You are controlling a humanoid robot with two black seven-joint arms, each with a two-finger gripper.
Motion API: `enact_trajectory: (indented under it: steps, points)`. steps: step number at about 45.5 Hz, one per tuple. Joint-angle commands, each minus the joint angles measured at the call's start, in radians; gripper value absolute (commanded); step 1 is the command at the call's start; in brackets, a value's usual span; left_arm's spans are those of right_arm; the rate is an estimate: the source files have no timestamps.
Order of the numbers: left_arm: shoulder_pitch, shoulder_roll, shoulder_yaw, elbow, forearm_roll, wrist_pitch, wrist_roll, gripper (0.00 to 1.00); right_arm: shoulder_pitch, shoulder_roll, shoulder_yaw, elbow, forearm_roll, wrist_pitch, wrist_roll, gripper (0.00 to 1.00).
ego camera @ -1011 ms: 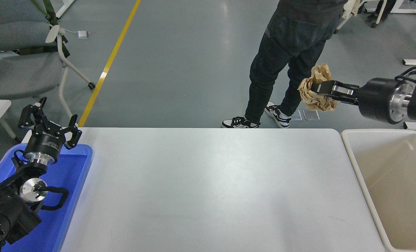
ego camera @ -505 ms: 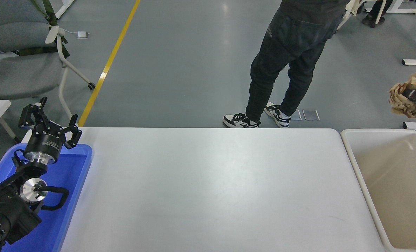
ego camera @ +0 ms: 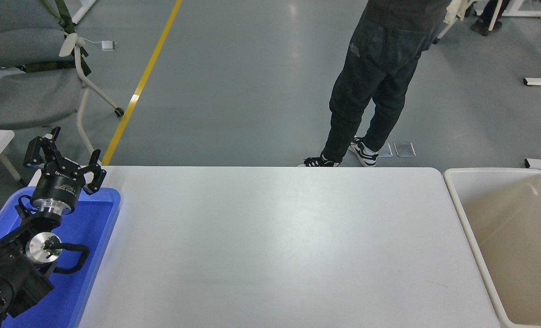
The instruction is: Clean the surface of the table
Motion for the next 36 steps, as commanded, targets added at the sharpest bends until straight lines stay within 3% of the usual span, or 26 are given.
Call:
enact_trajectory:
  steps: [1,12,36]
  points:
    - [0.0,0.0,0.0,0.0,0.0,0.0,0.0,1.0,-0.153,0.227,0.004,-0.35,0.077,0.004,0.041,0.0]
    - [0.0,0.0,0.0,-0.001,0.0,0.0,0.0,1.0,-0.207,0.458,0.001,-0.686,0.077,0.007,0.038,0.0]
    - [0.0,0.0,0.0,-0.001,0.0,0.0,0.0,1.0,-0.207,0.636,-0.006,-0.78,0.076,-0.051,-0.018,0.0]
